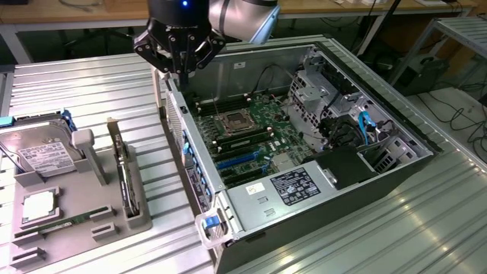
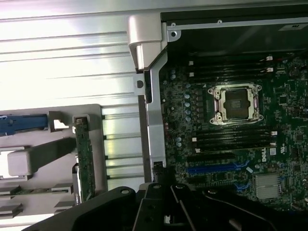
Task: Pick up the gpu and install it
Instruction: 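Reach for the gpu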
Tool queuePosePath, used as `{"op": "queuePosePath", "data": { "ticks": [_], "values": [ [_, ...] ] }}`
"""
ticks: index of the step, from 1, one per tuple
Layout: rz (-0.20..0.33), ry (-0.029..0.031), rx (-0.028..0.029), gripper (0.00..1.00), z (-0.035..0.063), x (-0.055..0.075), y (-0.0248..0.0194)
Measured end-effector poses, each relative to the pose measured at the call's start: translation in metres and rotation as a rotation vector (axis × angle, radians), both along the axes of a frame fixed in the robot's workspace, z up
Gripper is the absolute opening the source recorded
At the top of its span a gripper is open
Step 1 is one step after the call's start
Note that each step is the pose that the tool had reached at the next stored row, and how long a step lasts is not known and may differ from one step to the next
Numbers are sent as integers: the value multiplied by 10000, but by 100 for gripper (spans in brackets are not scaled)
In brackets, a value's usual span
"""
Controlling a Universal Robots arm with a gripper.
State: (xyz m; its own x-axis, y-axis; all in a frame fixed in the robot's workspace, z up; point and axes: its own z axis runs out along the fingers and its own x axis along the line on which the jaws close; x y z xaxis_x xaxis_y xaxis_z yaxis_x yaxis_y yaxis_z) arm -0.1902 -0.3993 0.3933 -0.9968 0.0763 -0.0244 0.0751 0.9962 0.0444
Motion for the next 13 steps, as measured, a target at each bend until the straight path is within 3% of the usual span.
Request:
{"op": "queuePosePath", "data": {
  "ticks": [13],
  "values": [
    [1,0,0,11,0,-92,-3]
  ]
}}
